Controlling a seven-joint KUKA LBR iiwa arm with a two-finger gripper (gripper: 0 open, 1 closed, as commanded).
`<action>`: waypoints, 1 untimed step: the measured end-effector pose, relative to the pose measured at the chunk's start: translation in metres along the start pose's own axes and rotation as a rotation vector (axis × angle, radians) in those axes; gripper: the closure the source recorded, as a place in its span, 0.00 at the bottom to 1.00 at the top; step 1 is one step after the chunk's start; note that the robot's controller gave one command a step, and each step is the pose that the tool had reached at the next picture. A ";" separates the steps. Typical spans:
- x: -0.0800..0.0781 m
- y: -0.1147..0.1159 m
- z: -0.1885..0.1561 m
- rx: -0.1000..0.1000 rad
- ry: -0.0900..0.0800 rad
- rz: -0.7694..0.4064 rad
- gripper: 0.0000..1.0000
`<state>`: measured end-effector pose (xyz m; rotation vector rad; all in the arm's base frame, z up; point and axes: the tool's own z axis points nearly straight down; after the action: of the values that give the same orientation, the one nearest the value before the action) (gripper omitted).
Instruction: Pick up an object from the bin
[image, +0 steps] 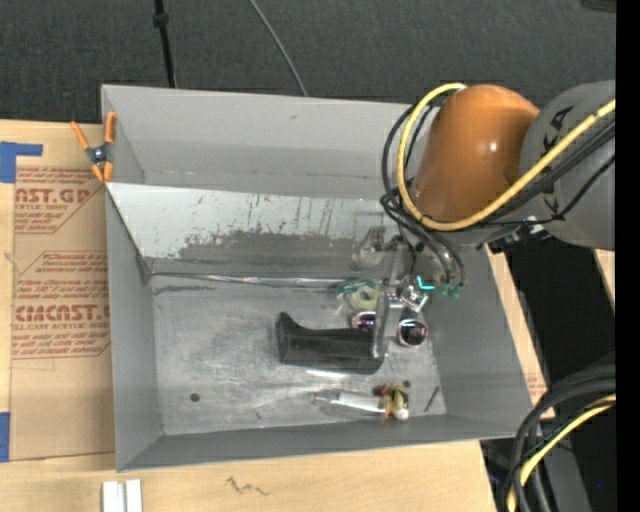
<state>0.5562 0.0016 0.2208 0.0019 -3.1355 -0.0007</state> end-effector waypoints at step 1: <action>-0.001 0.000 -0.005 0.000 -0.008 0.000 0.00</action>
Offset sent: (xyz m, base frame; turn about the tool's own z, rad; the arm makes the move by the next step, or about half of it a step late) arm -0.0028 -0.0109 -0.0942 -0.0573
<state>0.5577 0.0016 0.2254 0.0018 -3.1433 -0.0007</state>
